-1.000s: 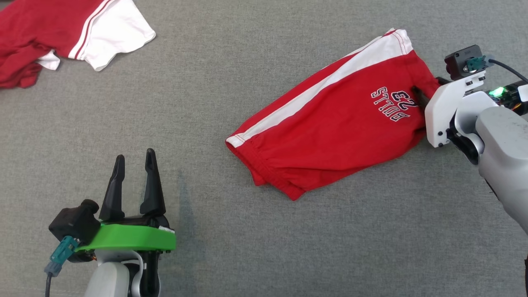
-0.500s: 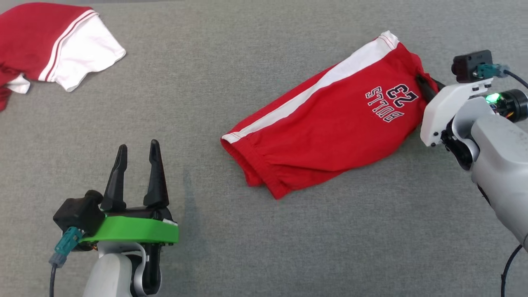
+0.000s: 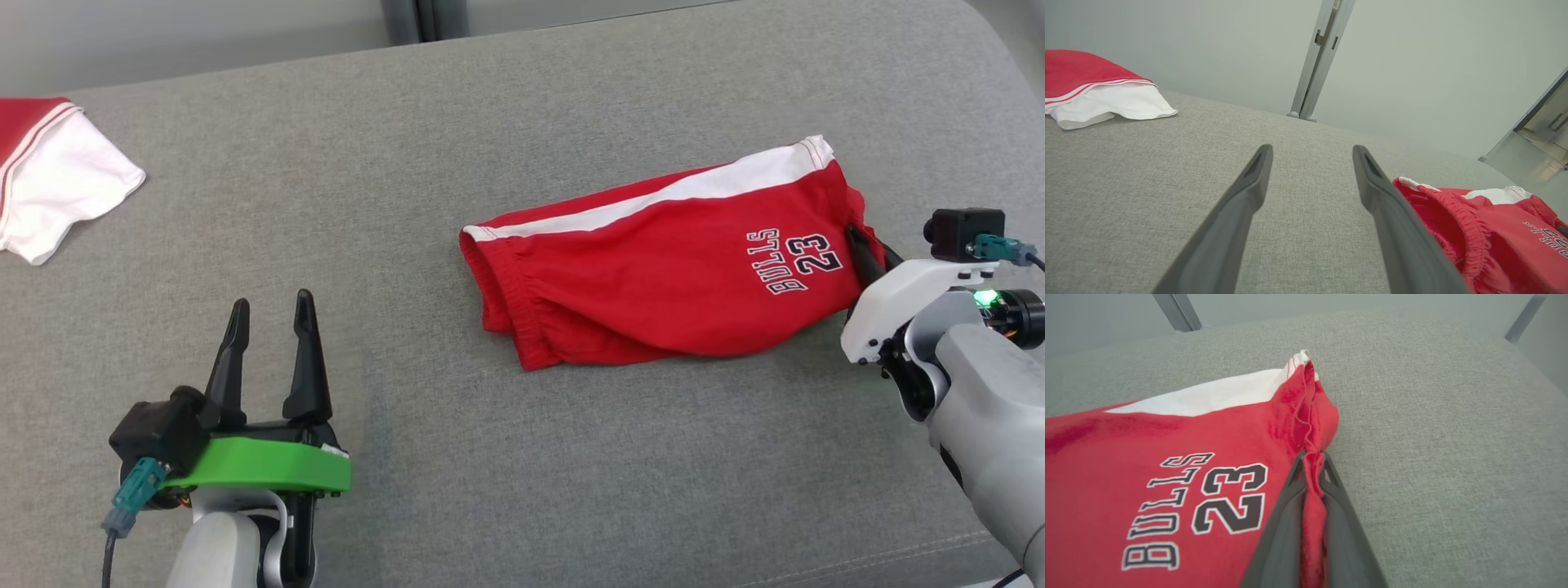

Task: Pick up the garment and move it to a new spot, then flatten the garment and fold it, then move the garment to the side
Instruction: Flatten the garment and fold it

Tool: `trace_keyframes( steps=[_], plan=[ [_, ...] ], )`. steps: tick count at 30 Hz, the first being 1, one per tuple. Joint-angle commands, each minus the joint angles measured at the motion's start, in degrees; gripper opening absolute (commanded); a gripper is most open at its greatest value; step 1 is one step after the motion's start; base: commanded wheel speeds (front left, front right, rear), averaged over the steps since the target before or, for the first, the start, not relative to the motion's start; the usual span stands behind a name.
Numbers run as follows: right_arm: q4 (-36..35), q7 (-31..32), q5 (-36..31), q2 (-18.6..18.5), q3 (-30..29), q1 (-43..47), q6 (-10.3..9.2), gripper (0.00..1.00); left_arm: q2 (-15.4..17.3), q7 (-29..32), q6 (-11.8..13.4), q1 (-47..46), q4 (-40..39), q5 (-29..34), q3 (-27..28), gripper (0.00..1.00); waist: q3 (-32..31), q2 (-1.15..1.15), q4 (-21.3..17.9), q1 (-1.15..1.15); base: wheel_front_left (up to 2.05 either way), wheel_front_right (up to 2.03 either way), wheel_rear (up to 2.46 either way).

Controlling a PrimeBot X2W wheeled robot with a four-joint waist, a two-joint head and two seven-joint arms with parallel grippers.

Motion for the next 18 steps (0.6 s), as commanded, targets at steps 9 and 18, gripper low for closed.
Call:
trace_keyframes(
  steps=[9,18],
  plan=[
    [-5.44,-0.31,-8.43,1.0,-11.7,7.86,-0.07,0.0,0.19,-0.02,-0.34,1.85,1.04,0.91,-0.53,1.0,-2.51,0.0,-1.18,0.0,0.0,0.0,0.0],
    [-8.74,-0.32,-16.2,5.03,-15.85,8.73,-0.07,0.0,0.18,-0.03,-0.19,3.05,1.59,-0.28,-1.85,1.0,-4.5,0.0,1.09,0.0,0.0,0.0,0.0]
  ],
)
